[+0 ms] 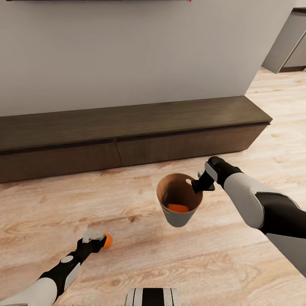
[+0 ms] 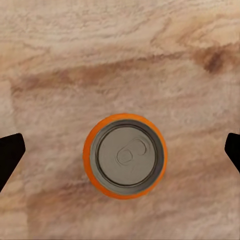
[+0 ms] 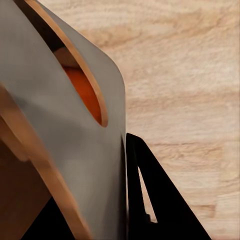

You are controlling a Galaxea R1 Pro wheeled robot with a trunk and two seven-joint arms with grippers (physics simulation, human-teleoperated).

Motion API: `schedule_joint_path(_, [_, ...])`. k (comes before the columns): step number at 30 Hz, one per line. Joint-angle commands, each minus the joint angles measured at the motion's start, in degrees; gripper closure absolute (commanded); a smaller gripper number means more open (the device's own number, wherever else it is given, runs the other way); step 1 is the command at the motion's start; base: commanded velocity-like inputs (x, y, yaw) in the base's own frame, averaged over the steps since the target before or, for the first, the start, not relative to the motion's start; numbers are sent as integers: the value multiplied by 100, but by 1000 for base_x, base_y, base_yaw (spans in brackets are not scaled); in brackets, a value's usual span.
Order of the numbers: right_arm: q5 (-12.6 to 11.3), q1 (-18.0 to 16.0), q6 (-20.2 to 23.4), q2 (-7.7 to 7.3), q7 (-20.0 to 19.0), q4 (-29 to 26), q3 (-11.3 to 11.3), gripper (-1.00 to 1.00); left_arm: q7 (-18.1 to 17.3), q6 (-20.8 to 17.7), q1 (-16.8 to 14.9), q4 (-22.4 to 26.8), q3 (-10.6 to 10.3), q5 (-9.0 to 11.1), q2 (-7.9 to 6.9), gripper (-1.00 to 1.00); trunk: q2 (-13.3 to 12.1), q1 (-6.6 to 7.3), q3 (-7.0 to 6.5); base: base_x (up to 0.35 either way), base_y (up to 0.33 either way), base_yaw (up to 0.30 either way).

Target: Put the three can of soda from the living room inside the tash can in the kitchen.

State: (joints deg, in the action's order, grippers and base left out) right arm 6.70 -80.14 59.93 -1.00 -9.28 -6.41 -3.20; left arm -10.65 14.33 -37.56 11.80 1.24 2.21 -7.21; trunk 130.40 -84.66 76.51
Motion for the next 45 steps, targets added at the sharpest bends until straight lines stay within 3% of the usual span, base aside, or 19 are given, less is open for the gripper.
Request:
schedule_joint_path(1, [-133,-5,7,1,-22,3,-68,100,-1,0,-1,0,0,0,0,-100,42,-21,27,0,0,0])
schedule_joint_path(4, [-133,-13,7,10,-20,6,-70,100,-4,-1,-3,2,2,4,0,-100,162,-87,107,0,0,0])
schedule_joint_path(15, [-147,-30,7,-8,-17,-27,-76,100,-7,30,1,45,1,24,0,-100,162,-87,204,2,0,0])
schedule_joint_path(30, [-134,-28,7,-5,-22,-210,-76,100,-10,26,2,52,5,31,0,-100,162,-87,224,76,0,0])
schedule_joint_path(45, [-134,-28,7,21,-22,-211,-27,100,-38,19,0,42,7,25,8,-100,684,-373,458,1,0,0])
